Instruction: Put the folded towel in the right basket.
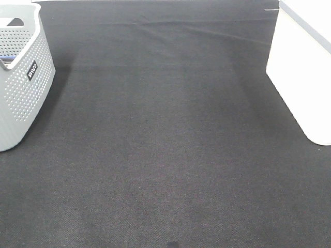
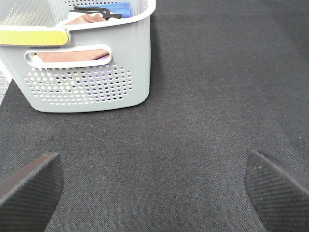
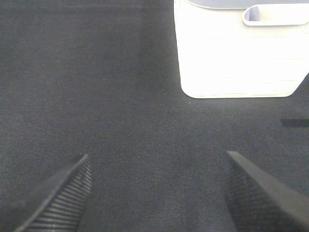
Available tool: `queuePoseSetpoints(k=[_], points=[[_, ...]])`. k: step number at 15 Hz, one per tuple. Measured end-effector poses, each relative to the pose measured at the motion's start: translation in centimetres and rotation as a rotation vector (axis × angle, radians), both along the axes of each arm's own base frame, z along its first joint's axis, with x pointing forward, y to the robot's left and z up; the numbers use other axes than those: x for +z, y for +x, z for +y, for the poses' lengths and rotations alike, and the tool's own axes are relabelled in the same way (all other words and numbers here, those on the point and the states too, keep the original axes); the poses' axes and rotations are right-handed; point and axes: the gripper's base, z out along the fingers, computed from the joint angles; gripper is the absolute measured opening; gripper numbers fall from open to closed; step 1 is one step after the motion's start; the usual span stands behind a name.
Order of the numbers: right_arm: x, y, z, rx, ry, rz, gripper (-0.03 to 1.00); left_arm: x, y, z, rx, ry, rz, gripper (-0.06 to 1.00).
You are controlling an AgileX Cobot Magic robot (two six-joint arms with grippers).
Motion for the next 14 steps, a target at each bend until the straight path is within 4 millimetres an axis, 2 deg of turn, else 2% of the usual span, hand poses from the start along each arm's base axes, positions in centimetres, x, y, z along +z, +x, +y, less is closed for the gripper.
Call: queuePoseSetpoints(k=[14], points=[[0.00, 0.00, 0.00, 0.000, 0.000, 0.000, 0.71, 0.00, 0.00, 0.00, 0.000, 0.000, 0.000, 0.97]])
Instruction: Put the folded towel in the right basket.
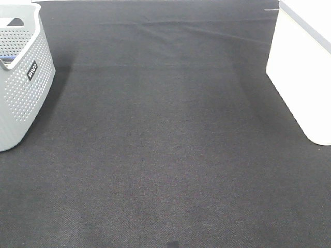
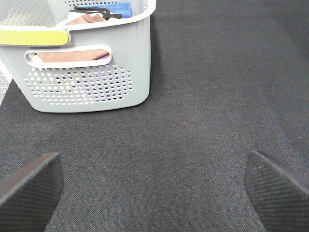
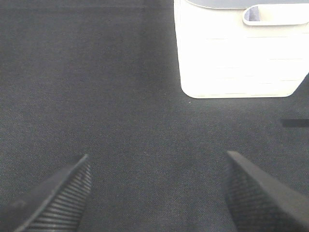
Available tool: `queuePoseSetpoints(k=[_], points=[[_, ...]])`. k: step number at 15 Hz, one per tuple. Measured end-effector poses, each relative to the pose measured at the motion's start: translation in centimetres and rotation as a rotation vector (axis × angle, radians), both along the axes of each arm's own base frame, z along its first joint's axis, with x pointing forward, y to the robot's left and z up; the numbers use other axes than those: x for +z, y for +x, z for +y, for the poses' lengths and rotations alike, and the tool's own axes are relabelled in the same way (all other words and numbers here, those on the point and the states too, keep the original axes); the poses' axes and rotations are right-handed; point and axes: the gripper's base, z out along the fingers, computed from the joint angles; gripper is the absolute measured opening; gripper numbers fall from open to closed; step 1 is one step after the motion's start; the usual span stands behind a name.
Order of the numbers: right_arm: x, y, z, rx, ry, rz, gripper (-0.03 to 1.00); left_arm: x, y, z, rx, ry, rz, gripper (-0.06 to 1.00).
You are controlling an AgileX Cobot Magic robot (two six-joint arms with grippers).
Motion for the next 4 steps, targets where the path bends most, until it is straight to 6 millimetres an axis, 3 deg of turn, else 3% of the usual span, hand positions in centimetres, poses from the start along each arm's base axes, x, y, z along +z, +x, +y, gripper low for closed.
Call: queuePoseSetpoints(k=[4], points=[[0.00, 0.00, 0.00, 0.000, 0.000, 0.000, 0.71, 0.00, 0.00, 0.00, 0.000, 0.000, 0.000, 0.97]])
